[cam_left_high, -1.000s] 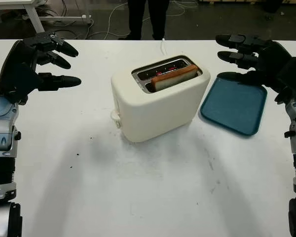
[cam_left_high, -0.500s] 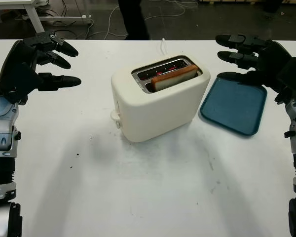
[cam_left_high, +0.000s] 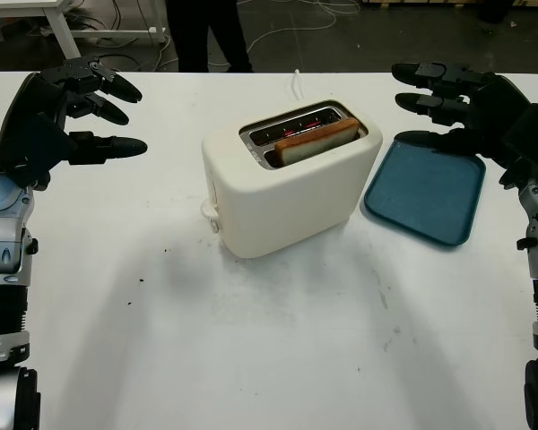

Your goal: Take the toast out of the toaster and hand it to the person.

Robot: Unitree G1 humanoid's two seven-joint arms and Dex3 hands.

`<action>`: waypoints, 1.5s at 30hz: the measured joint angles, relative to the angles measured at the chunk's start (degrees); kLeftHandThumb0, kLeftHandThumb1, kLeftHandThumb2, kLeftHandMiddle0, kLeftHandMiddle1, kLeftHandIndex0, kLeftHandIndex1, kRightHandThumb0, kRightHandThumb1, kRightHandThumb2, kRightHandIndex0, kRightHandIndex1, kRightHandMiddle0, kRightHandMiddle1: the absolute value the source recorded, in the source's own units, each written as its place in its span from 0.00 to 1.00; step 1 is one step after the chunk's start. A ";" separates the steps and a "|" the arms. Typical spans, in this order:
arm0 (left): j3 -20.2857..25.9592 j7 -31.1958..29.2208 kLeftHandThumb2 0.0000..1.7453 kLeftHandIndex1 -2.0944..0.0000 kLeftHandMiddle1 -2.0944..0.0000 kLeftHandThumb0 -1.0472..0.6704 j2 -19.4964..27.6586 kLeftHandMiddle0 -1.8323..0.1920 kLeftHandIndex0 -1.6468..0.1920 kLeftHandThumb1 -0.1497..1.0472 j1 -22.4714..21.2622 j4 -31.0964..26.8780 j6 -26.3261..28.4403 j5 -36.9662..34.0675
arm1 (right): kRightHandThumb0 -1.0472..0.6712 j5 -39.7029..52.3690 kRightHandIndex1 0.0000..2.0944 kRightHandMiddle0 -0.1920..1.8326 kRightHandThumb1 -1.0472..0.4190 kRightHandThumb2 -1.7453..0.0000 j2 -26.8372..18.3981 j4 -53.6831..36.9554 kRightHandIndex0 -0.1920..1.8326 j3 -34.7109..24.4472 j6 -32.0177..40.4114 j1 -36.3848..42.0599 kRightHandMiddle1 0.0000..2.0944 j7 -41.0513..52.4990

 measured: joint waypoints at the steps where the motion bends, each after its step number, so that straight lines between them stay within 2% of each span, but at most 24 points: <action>1: 0.00 0.00 0.00 0.50 0.42 0.00 0.00 0.65 0.58 0.65 0.00 0.00 0.00 0.00 | 0.30 0.09 0.01 0.32 0.18 1.00 0.00 0.06 0.32 0.00 0.00 0.00 0.00 0.01; 18: 0.00 0.40 0.00 0.50 0.42 0.00 -0.01 0.65 0.58 0.61 -0.08 2.12 -1.07 0.42 | 0.32 0.38 0.01 0.32 0.18 1.00 0.00 -0.05 0.32 0.00 0.00 0.00 0.00 0.01; 28: -0.12 1.30 0.00 0.50 0.40 0.00 0.01 0.66 0.58 0.63 -0.53 4.56 -1.14 2.39 | 0.31 0.62 0.01 0.32 0.18 1.00 0.00 -0.05 0.32 0.00 0.00 0.00 0.00 0.03; 38: -0.11 1.03 0.00 0.48 0.38 0.00 -0.13 0.67 0.59 0.59 -0.55 4.71 -0.95 2.04 | 0.31 0.58 0.01 0.32 0.17 1.00 -0.01 0.21 0.32 0.03 -0.14 0.00 0.00 0.10; 45: -0.11 1.03 0.00 0.47 0.38 0.00 -0.17 0.67 0.59 0.60 -0.55 4.61 -0.48 2.00 | 0.32 0.61 0.01 0.32 0.18 1.00 0.00 0.21 0.32 0.02 -0.14 0.00 0.00 0.14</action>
